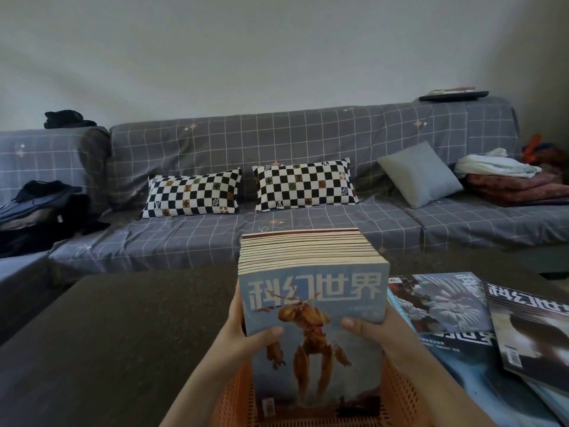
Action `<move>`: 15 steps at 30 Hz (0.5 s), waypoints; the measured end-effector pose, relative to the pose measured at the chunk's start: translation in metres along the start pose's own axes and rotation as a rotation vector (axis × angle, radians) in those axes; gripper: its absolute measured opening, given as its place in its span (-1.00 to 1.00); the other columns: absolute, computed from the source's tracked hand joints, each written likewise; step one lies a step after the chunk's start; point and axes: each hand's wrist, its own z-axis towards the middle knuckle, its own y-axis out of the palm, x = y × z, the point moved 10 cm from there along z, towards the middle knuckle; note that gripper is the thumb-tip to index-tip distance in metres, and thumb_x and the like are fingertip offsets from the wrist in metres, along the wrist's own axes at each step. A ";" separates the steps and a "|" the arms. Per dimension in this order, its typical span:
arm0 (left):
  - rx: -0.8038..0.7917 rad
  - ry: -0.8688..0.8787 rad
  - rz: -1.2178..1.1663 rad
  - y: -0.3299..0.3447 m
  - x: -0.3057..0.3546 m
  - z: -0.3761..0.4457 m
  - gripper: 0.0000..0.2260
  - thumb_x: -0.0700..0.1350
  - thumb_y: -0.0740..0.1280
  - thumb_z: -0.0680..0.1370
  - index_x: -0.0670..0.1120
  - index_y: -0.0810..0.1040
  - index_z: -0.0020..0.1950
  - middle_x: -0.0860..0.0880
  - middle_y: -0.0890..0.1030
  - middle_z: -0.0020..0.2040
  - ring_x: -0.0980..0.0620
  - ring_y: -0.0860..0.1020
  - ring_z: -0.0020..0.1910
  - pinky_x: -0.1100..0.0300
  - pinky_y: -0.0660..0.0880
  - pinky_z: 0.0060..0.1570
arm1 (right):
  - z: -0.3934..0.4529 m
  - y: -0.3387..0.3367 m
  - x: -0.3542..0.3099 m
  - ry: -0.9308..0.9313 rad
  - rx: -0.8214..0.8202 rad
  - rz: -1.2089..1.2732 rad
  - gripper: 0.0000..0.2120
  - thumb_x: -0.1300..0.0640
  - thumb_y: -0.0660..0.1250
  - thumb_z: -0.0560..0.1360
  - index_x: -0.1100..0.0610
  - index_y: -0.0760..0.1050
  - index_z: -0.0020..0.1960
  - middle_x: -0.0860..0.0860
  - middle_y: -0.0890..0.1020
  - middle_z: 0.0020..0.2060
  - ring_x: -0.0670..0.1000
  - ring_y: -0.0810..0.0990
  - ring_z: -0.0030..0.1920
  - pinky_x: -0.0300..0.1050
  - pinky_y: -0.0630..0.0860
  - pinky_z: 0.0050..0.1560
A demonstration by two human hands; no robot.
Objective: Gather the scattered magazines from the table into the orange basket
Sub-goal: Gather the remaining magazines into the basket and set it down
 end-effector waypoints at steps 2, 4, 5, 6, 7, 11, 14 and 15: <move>0.002 0.023 -0.026 0.002 0.003 0.001 0.10 0.05 0.70 0.01 0.14 0.21 0.44 -0.08 0.60 0.22 -0.05 0.64 0.11 0.12 0.62 -0.11 | 0.000 -0.004 0.002 -0.001 -0.014 0.013 -0.14 -0.06 0.67 -0.01 0.08 0.45 0.22 0.06 0.67 0.05 0.09 0.65 0.05 -0.08 0.59 -0.06; -0.010 0.060 -0.021 0.005 0.003 0.002 0.01 0.05 0.70 0.03 0.13 0.25 0.38 -0.04 0.64 0.16 -0.03 0.64 0.10 0.17 0.62 -0.11 | 0.001 -0.004 0.004 0.000 -0.051 0.043 -0.20 -0.02 0.67 0.01 0.08 0.48 0.20 0.08 0.67 0.04 0.11 0.65 0.03 -0.12 0.60 -0.12; -0.005 0.081 -0.017 0.007 0.004 0.002 -0.02 0.05 0.70 0.04 0.10 0.28 0.36 -0.02 0.66 0.14 -0.04 0.64 0.11 0.18 0.61 -0.10 | 0.002 -0.002 0.006 -0.003 -0.067 0.062 -0.23 0.00 0.67 0.01 0.09 0.52 0.17 0.09 0.68 0.02 0.12 0.66 0.02 -0.14 0.60 -0.14; 0.013 0.098 -0.022 0.006 0.004 0.004 -0.03 0.05 0.70 0.04 0.06 0.30 0.36 -0.03 0.66 0.12 -0.06 0.64 0.11 0.17 0.61 -0.09 | 0.002 0.000 0.008 -0.003 -0.068 0.082 -0.24 0.01 0.68 0.00 0.10 0.54 0.15 0.11 0.68 0.00 0.13 0.66 0.00 -0.13 0.60 -0.15; 0.034 0.111 -0.036 0.005 0.004 0.005 -0.03 0.04 0.70 0.04 0.00 0.33 0.36 -0.07 0.67 0.12 -0.09 0.64 0.10 0.16 0.61 -0.09 | 0.004 0.000 0.010 -0.003 -0.054 0.101 -0.22 0.01 0.69 -0.03 0.13 0.54 0.14 0.13 0.68 -0.01 0.15 0.66 -0.01 -0.10 0.61 -0.16; 0.075 0.177 -0.047 -0.002 0.008 0.007 -0.14 0.00 0.70 0.09 -0.09 0.42 0.31 -0.14 0.67 0.10 -0.14 0.65 0.07 0.15 0.61 -0.11 | 0.007 -0.006 0.003 -0.055 0.031 0.111 -0.15 0.00 0.69 -0.13 0.18 0.52 0.11 0.15 0.69 -0.05 0.17 0.67 -0.05 -0.08 0.61 -0.21; 0.093 0.191 -0.036 -0.006 0.010 0.010 -0.18 0.00 0.69 0.12 -0.11 0.43 0.30 -0.14 0.68 0.09 -0.13 0.66 0.05 0.15 0.62 -0.14 | 0.011 -0.005 -0.013 -0.089 0.005 0.086 -0.18 0.00 0.68 -0.08 0.18 0.52 0.12 0.15 0.68 -0.03 0.17 0.67 -0.03 -0.08 0.61 -0.19; 0.095 0.185 -0.033 -0.006 0.009 0.012 -0.18 0.00 0.69 0.12 -0.12 0.43 0.30 -0.14 0.68 0.08 -0.13 0.67 0.04 0.15 0.62 -0.14 | 0.013 -0.005 -0.015 -0.089 -0.005 0.075 -0.19 0.01 0.67 -0.06 0.19 0.51 0.14 0.16 0.68 -0.02 0.17 0.67 -0.02 -0.09 0.61 -0.18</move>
